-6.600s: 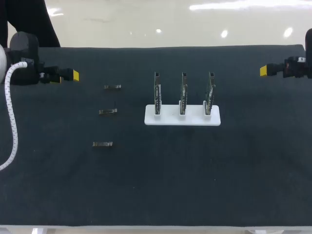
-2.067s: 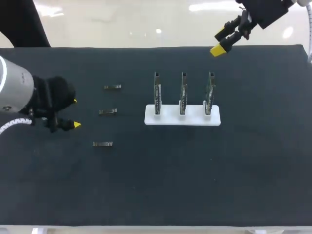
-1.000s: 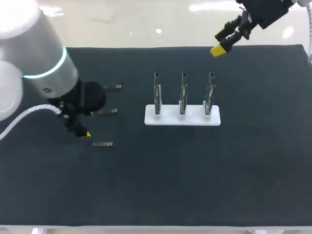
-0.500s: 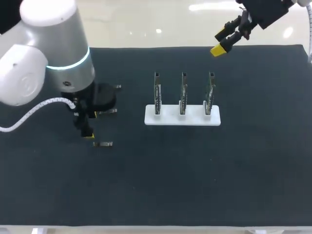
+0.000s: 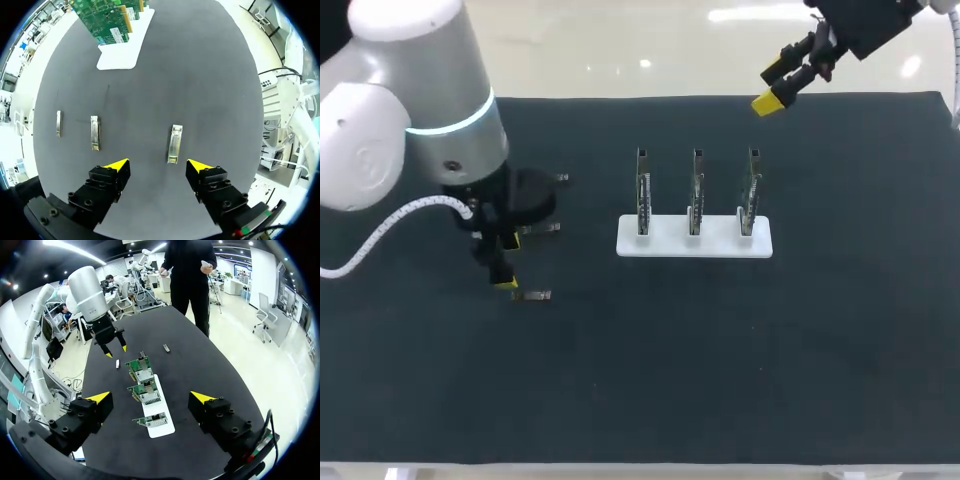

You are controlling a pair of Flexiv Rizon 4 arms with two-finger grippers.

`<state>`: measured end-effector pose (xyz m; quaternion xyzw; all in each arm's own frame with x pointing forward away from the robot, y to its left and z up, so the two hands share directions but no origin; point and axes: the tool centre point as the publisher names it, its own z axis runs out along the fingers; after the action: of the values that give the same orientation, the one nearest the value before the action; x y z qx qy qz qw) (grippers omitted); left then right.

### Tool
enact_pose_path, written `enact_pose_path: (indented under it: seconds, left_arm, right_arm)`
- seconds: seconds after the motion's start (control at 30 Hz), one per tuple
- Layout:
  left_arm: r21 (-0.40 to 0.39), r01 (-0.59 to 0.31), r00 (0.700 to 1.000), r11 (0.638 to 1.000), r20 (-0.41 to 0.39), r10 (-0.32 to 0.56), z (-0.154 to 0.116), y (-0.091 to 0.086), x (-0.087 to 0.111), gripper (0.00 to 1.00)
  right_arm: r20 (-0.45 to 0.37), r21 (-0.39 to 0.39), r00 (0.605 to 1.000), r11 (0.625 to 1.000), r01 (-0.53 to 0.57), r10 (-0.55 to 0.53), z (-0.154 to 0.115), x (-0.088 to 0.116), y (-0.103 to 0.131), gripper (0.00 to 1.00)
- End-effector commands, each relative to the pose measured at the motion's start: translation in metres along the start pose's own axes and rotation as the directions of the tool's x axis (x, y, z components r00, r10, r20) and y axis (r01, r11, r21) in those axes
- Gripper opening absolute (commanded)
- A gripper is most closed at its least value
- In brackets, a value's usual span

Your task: Pick up the optical module with the left hand, and insert it into the network port with the right hand.

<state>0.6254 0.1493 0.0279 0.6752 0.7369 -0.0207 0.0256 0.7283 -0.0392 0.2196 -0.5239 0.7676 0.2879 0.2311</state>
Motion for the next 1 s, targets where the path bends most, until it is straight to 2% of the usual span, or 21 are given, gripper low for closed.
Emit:
enact_pose_path:
  seconds: [0.03,0.2,0.43,0.53,1.0]
  left_arm:
    - [-0.007,-0.001,1.0,1.0,0.027,0.001,0.005,-0.005,0.009,1.0]
    - [0.004,-0.004,1.0,1.0,-0.003,0.005,0.012,-0.011,0.012,1.0]
    - [-0.02,-0.001,1.0,1.0,-0.018,0.001,0.023,-0.018,0.011,1.0]
    - [0.011,-0.005,1.0,1.0,-0.022,0.005,0.026,-0.02,0.01,1.0]
    - [0.024,-0.026,1.0,0.999,0.009,0.025,0.039,-0.019,0.004,1.0]
  right_arm:
    - [0.0,0.001,1.0,1.0,0.0,0.0,0.0,0.0,0.0,1.0]
    - [0.0,0.001,1.0,1.0,0.0,0.0,0.0,0.0,0.0,1.0]
    - [0.0,0.001,1.0,1.0,0.0,0.0,0.0,0.0,0.0,1.0]
    - [0.0,0.001,1.0,1.0,0.0,0.0,0.0,0.0,0.0,1.0]
    - [0.0,0.001,1.0,1.0,0.0,0.0,0.0,0.0,0.0,1.0]
